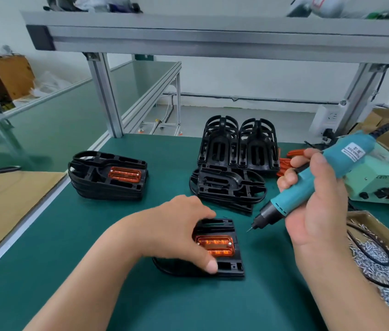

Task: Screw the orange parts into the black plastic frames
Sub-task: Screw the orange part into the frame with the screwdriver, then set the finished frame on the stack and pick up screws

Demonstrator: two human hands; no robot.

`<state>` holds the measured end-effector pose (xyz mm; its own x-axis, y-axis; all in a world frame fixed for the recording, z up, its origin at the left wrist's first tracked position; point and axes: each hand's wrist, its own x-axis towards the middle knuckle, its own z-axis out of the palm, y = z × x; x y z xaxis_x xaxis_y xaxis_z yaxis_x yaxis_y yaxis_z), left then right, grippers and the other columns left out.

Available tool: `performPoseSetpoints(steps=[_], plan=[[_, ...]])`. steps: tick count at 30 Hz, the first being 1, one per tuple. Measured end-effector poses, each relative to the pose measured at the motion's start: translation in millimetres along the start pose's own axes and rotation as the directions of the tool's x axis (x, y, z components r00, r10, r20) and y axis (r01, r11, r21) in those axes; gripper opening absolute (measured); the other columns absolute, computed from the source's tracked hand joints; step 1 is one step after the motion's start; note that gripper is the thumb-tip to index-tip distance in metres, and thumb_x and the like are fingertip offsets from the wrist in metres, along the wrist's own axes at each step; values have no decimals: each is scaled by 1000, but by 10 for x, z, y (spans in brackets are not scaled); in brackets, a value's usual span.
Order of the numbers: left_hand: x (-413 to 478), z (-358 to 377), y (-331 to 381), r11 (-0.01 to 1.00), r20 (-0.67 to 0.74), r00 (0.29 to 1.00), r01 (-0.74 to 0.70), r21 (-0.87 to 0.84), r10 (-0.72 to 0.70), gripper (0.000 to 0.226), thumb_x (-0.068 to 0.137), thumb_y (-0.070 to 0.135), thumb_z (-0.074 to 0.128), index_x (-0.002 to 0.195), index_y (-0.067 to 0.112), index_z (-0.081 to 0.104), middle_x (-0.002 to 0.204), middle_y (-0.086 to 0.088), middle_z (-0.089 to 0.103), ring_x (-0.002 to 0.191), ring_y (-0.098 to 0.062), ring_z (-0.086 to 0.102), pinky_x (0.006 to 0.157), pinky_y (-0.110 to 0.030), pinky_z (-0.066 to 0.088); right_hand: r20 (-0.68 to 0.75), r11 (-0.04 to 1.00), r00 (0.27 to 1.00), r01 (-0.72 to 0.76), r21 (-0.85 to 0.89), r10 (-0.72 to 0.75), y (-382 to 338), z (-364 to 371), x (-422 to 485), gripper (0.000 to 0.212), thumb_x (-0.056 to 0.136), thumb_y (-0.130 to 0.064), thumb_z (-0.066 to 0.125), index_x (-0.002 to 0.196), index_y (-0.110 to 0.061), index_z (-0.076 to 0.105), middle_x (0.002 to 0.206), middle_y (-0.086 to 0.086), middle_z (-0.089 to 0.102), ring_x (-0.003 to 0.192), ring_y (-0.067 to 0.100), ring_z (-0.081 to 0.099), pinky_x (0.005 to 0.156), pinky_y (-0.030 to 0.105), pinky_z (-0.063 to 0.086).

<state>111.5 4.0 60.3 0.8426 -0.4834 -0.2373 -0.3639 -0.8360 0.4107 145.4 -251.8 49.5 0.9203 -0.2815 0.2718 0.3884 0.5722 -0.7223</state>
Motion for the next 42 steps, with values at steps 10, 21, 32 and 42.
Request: performPoseSetpoints(steps=[10,21,32,42], plan=[[-88,56,100,971,-2,999,35,236,-35,93,69,67,74,146,27,39,121,13,34,115,-12,31,106,-34,40,-50,1000,999,-17,19,18,45,-22,35,16,102,-24,66,112,-14,59,90,3,63,66,16,53,63,26,48],[-379,-594,-477,925,-310,947,188,330,-82,106,64,70,63,158,33,28,143,15,34,137,-10,32,122,-37,21,-18,1000,1000,-22,8,22,55,3,23,7,105,-23,62,109,-17,62,90,1,63,65,15,53,63,25,48],[-274,-1179,-1159,856,-188,925,378,353,-331,93,65,61,65,153,43,41,151,17,40,145,-10,30,119,-40,13,7,1000,1000,-29,3,29,50,6,5,3,106,-20,59,108,-19,61,91,2,62,65,15,54,63,24,49],[-300,-1012,-1080,834,-272,921,371,408,-277,56,83,40,65,136,57,57,164,15,34,151,-5,25,121,-39,7,11,999,999,-37,7,37,33,13,-2,4,107,-19,58,108,-19,62,90,1,63,65,15,54,63,24,50]])
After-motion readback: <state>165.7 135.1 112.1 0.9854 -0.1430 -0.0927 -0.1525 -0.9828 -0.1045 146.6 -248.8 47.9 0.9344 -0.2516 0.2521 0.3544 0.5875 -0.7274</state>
